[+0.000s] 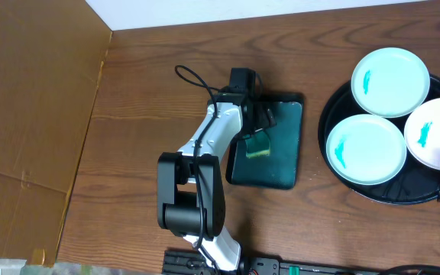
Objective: Clean dirty plates on tray and stack at the side
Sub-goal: 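Lower the left gripper and grasp the green sponge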
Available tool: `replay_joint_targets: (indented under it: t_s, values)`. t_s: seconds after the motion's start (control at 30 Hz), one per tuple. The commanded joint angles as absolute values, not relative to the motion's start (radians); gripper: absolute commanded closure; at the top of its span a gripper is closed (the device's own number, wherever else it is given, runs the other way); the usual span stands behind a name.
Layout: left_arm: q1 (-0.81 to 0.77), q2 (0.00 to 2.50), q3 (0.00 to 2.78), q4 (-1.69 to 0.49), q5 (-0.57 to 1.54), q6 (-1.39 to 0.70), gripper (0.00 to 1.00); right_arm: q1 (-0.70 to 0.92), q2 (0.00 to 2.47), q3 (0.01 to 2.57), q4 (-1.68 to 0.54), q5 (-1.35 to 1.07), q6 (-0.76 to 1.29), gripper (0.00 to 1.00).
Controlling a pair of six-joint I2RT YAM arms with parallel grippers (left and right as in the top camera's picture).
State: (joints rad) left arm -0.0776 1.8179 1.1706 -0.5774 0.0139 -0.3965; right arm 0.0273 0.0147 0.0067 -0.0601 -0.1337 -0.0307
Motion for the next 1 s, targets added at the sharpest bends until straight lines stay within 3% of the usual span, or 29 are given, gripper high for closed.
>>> replay_joint_targets:
  t_s: [0.0,0.53,0.67,0.77,0.87,0.97]
  values:
    - [-0.076,1.829,1.193,-0.570,-0.019,-0.406,0.11,0.021,0.009,0.006,-0.064,-0.128,-0.039,0.01]
    - [-0.076,1.914,1.193,-0.514,-0.009,-0.406,0.11,0.021,0.009,0.006,-0.064,-0.128,-0.039,0.01]
    - [-0.076,1.914,1.193,-0.479,-0.009,-0.406,0.17,0.021,0.009,0.006,-0.064,-0.128,-0.039,0.01]
    - [-0.076,1.914,1.193,-0.473,-0.009,-0.406,0.44,0.021,0.009,0.006,-0.064,-0.128,-0.039,0.01]
    - [-0.076,1.914,1.193,-0.477,-0.009,-0.406,0.61,0.021,0.009,0.006,-0.064,-0.128,-0.039,0.01]
    - [-0.076,1.913,1.193,-0.492,-0.007,-0.406,0.92,0.021,0.009,0.006,-0.064,-0.128,-0.039,0.01]
